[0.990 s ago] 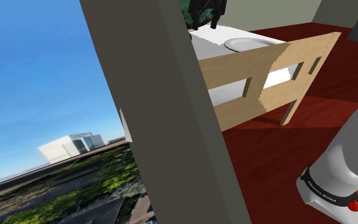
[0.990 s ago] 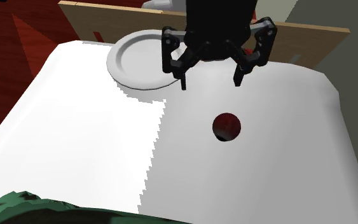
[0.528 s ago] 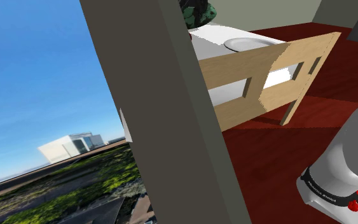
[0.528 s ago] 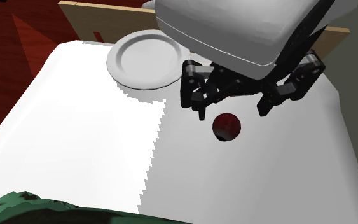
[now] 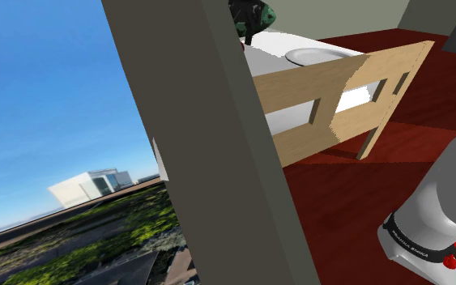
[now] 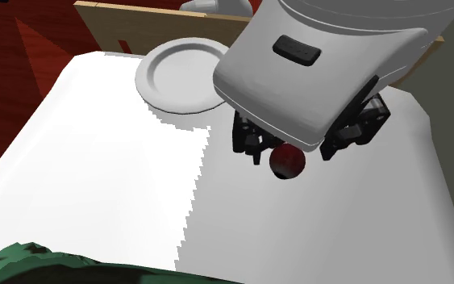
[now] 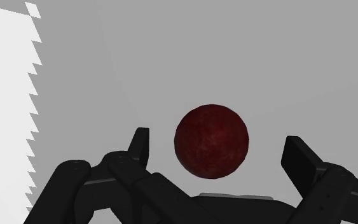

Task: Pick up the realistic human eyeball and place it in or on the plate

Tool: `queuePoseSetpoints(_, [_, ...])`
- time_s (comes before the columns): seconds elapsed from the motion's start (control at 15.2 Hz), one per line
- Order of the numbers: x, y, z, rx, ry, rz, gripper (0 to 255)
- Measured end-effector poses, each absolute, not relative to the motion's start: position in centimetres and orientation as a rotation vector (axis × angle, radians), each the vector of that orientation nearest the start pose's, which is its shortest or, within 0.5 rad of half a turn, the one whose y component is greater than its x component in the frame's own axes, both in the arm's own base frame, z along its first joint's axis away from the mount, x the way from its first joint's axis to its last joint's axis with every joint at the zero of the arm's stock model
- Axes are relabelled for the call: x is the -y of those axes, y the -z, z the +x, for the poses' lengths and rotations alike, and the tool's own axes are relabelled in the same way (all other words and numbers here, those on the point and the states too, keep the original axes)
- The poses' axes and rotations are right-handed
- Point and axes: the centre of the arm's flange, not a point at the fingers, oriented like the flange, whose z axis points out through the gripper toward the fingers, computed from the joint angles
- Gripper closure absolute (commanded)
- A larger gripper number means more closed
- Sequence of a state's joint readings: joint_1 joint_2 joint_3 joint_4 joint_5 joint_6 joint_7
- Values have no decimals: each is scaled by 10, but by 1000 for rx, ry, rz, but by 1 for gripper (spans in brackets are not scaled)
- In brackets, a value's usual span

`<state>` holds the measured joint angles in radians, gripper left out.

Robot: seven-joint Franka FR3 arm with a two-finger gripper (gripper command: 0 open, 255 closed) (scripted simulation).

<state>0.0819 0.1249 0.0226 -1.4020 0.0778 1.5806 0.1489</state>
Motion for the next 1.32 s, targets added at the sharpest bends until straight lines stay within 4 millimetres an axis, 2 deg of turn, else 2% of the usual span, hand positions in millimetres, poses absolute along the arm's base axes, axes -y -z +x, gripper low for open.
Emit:
queuePoseSetpoints(0.26, [-69, -633, 591, -66, 66, -3053, 0])
queuePoseSetpoints(0.33, [-69, -633, 591, -66, 66, -3053, 255])
queuePoseSetpoints(0.99, [-69, -633, 591, -66, 66, -3053, 255])
queuePoseSetpoints(1.32, [-68, -655, 591, -66, 67, -3053, 255])
